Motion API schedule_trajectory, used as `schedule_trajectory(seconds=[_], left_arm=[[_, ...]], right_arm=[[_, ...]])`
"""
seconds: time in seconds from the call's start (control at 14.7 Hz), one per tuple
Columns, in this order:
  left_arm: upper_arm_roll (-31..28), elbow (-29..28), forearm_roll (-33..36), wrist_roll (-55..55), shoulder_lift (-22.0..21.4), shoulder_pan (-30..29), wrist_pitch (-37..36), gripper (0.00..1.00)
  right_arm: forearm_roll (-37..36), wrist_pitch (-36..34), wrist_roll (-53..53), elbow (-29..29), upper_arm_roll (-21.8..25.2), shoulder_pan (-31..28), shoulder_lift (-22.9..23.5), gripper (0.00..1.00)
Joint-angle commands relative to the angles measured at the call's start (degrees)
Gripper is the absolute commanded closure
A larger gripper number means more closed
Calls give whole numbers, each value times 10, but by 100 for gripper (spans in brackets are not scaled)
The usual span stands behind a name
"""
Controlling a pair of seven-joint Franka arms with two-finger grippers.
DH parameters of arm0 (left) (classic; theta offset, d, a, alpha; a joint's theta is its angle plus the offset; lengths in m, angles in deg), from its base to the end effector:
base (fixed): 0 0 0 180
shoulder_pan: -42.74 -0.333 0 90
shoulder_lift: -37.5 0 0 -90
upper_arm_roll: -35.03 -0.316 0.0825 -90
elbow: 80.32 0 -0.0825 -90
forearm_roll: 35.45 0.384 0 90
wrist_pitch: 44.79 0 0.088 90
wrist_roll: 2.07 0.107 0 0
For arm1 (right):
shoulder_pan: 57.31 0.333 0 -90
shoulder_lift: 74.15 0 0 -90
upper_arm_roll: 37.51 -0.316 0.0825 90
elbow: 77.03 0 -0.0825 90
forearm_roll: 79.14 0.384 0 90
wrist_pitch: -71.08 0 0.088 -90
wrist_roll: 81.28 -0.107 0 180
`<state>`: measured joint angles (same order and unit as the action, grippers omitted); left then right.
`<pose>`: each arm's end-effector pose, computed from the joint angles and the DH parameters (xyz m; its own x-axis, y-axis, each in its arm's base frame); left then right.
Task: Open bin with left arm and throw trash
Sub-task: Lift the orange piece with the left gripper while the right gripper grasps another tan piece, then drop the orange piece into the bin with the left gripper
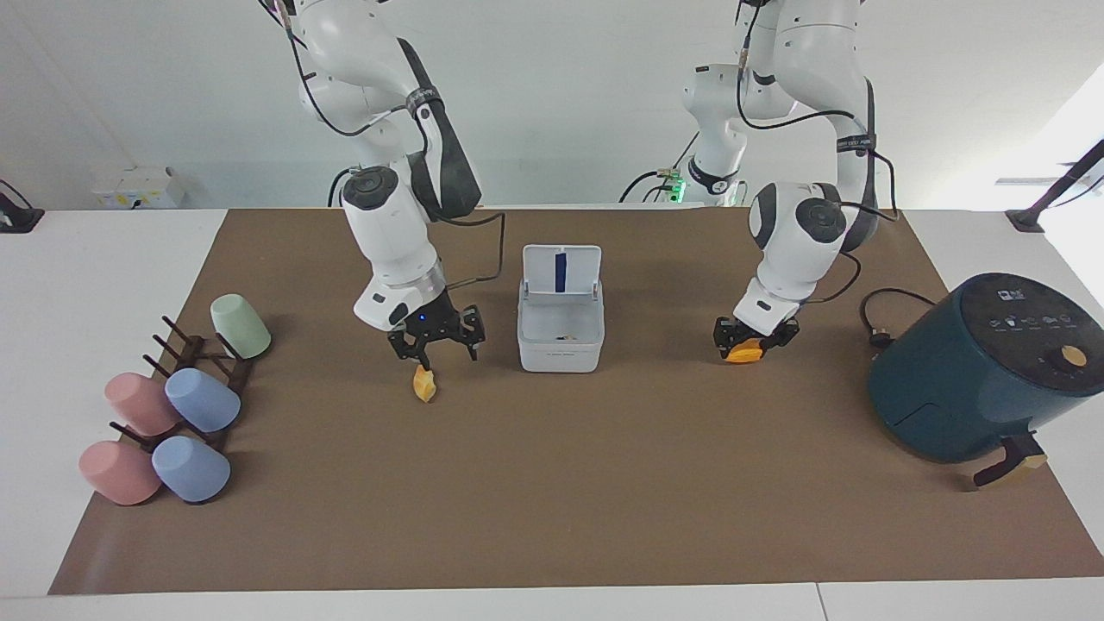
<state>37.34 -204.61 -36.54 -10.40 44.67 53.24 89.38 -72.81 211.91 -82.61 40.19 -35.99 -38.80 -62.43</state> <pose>0.5428 -0.1235 0.3412 0.9970 -0.0641 0.0439 -0.0653 -0.9975 0.0259 0.5772 0.1768 0.3619 0.9625 0.1823 0.2010 0.2025 -0.9756 -0.0851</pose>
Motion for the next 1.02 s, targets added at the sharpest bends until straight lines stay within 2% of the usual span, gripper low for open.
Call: schedule_trajectory(seconds=[0.0,0.14,0.27,0.55,0.61,0.75,0.89,0.95], left_arm=[[-2,74,4,-70,-25,38,-111,100],[-1,146,-4,-150,-8,72,-169,100],[-1,185,-30,-234,7,116,-167,100],[0,185,-102,-317,14,186,-106,100],[0,182,-109,-334,14,207,-89,100],[0,182,-110,-376,28,241,-57,100],[0,167,-110,-382,32,271,-14,100],[-1,154,-110,-388,29,279,-3,83]], right_arm=[[-32,68,78,59,-6,-31,-7,9],[-32,82,91,62,-7,-47,8,8],[-32,86,92,63,-7,-50,15,10],[-28,88,39,66,-8,-48,31,17],[-28,89,40,66,-8,-47,31,21],[-28,91,45,66,-8,-52,32,43],[-28,91,41,66,-8,-51,36,59],[-28,89,39,65,-8,-52,36,77]])
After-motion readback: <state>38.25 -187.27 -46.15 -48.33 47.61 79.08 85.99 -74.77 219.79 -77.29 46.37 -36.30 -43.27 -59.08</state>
